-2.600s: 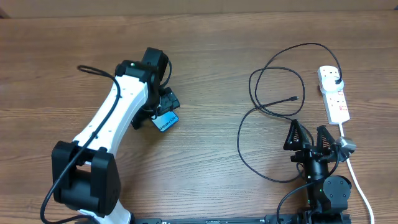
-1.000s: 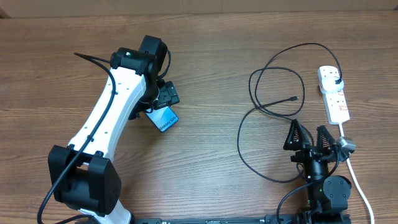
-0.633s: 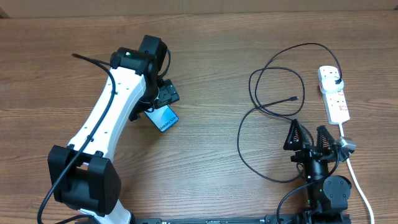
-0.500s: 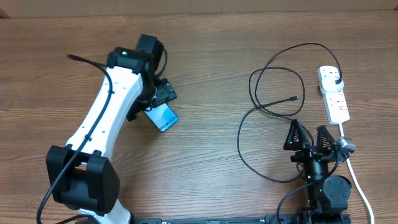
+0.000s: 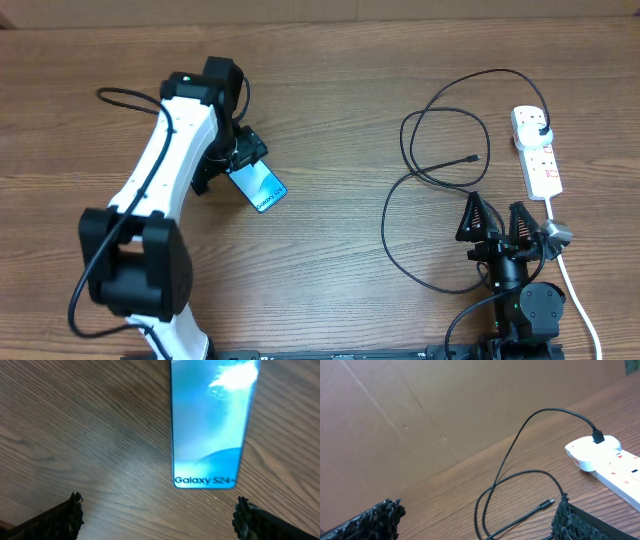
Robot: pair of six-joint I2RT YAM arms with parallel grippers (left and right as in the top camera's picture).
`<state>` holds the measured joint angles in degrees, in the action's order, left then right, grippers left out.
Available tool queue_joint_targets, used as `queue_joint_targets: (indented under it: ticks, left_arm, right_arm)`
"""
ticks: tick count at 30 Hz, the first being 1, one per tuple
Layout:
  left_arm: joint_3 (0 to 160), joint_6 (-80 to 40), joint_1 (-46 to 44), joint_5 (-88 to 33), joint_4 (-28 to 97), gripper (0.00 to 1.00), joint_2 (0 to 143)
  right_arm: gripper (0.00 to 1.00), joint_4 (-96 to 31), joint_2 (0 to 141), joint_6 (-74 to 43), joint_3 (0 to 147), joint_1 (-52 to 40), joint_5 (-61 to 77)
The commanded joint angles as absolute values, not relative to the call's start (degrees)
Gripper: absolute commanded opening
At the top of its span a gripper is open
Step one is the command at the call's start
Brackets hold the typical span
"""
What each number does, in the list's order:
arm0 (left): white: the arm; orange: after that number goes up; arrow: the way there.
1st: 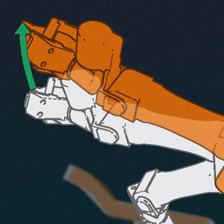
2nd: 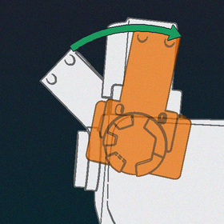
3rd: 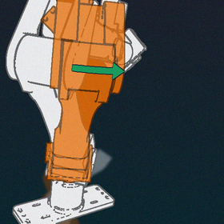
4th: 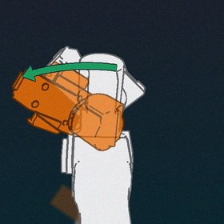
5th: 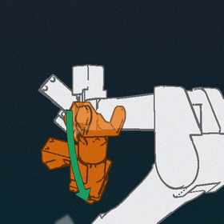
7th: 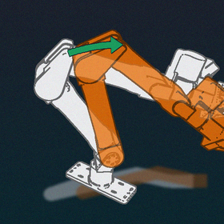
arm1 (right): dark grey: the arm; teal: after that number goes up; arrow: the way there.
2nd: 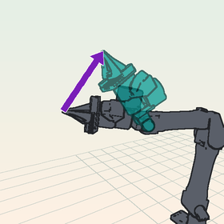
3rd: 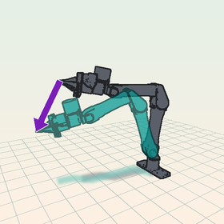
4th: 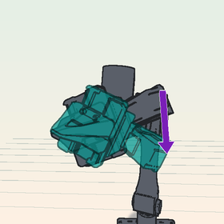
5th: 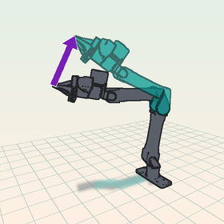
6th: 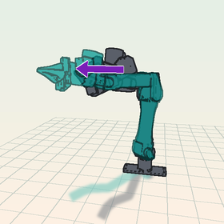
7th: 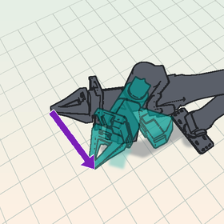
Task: Plug charger to phone and switch on socket
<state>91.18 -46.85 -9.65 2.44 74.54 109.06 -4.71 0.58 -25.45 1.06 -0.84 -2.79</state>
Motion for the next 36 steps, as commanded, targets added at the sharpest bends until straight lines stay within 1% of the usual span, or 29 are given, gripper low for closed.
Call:
queue_joint_targets:
  ticks: [1,10,14,21,25,30,36]
  left_arm:
    - [92.1,-48.3,-9.6,3.3,74.5,1.0,113.1]
    - [92.1,-48.7,-9.5,3.0,74.1,1.0,116.8]
    - [92.1,-52.1,-9.4,2.8,74.6,1.0,116.8]
    - [91.9,-52.9,-9.3,-2.7,72.9,1.0,116.9]
    - [90.9,-55.0,-9.3,-3.0,71.9,1.0,116.9]
    - [89.3,-60.2,-9.3,-4.0,68.0,1.0,116.9]
    - [86.5,-60.5,-9.3,-4.1,62.3,1.0,116.9]
  right_arm:
    - [1.0,-4.5,0.2,-25.2,0.4,-0.7,-2.5]
    - [0.99,-4.5,0.2,-25.2,0.4,-0.7,-2.5]
    - [1.0,-4.5,0.2,-25.2,0.4,-0.7,-2.5]
    - [1.0,-4.5,0.2,-25.2,0.4,-0.7,-2.5]
    - [1.0,-4.5,0.2,-25.2,0.4,-0.7,-2.5]
    - [1.0,-4.5,0.2,-25.2,0.4,-0.7,-2.5]
    - [1.0,-4.5,0.2,-25.2,0.4,-0.7,-2.5]
